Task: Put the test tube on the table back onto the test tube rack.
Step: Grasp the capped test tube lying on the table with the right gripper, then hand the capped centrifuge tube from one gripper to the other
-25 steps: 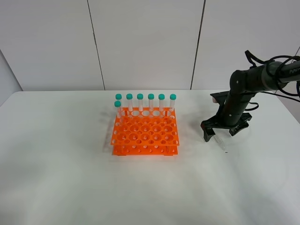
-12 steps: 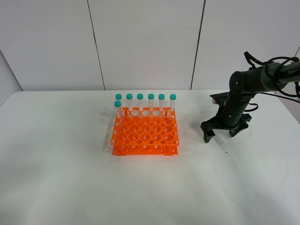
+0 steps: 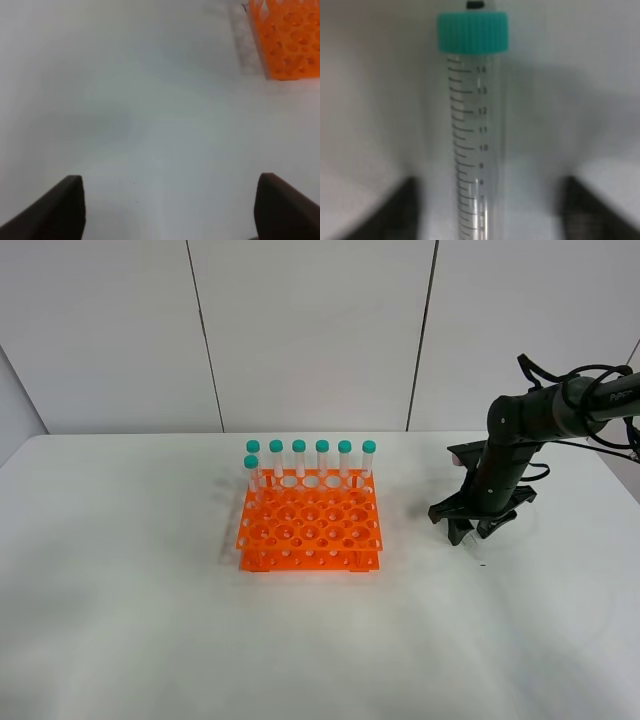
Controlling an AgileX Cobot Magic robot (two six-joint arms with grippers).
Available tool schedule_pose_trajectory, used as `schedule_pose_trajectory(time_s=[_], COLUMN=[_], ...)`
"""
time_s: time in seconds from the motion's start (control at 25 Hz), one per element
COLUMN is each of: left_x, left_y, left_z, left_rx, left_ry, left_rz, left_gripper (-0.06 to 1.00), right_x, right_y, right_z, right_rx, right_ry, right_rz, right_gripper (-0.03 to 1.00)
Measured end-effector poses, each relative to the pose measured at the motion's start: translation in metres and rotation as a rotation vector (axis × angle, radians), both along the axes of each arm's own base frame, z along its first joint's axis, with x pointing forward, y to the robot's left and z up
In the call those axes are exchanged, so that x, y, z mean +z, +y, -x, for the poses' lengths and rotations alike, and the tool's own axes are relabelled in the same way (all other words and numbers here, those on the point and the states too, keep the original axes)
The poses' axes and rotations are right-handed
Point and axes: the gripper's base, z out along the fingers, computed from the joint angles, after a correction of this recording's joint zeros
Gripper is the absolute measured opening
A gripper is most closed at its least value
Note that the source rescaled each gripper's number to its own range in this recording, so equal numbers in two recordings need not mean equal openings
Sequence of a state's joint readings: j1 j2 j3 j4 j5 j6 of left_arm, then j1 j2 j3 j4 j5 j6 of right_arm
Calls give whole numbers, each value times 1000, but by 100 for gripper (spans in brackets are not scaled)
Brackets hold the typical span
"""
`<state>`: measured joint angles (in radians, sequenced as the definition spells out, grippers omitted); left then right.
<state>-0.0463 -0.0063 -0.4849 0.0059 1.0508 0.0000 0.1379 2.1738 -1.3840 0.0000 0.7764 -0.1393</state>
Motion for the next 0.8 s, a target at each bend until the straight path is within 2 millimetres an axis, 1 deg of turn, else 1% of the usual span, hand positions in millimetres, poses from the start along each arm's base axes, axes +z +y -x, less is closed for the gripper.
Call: schedule_pose_trajectory(time_s=[0.04,0.08,0.28,0.36,0.4,0.44,0.52,0.6,0.68,0.76,0.8], left_x=[0,0,0,0,0,0,0,0,0,0,0], left_y=[0,0,0,0,0,0,0,0,0,0,0], left_z=[0,0,0,0,0,0,0,0,0,0,0], left_rx=[0,0,0,0,0,0,0,0,0,0,0], left_ry=[0,0,0,0,0,0,0,0,0,0,0], left_rz=[0,0,0,0,0,0,0,0,0,0,0], left_gripper=[100,100,100,100,100,100,100,100,100,100,100], right_x=[0,0,1,8,16,26,54,89,121,153,165], right_y=[0,0,0,-1,-1,-1,-1,-2,-3,-5,-5], right_z=[0,0,1,2,1,1,2,7,16,29,35], right_rx=[0,0,8,13,14,14,20,24,24,23,23], right_ry=[0,2,14,15,6,-16,-74,-146,-203,-251,-268], right_rz=[0,0,3,7,7,4,-2,-10,-17,-24,-27], right_gripper=[0,2,2,2,2,2,2,2,2,2,2])
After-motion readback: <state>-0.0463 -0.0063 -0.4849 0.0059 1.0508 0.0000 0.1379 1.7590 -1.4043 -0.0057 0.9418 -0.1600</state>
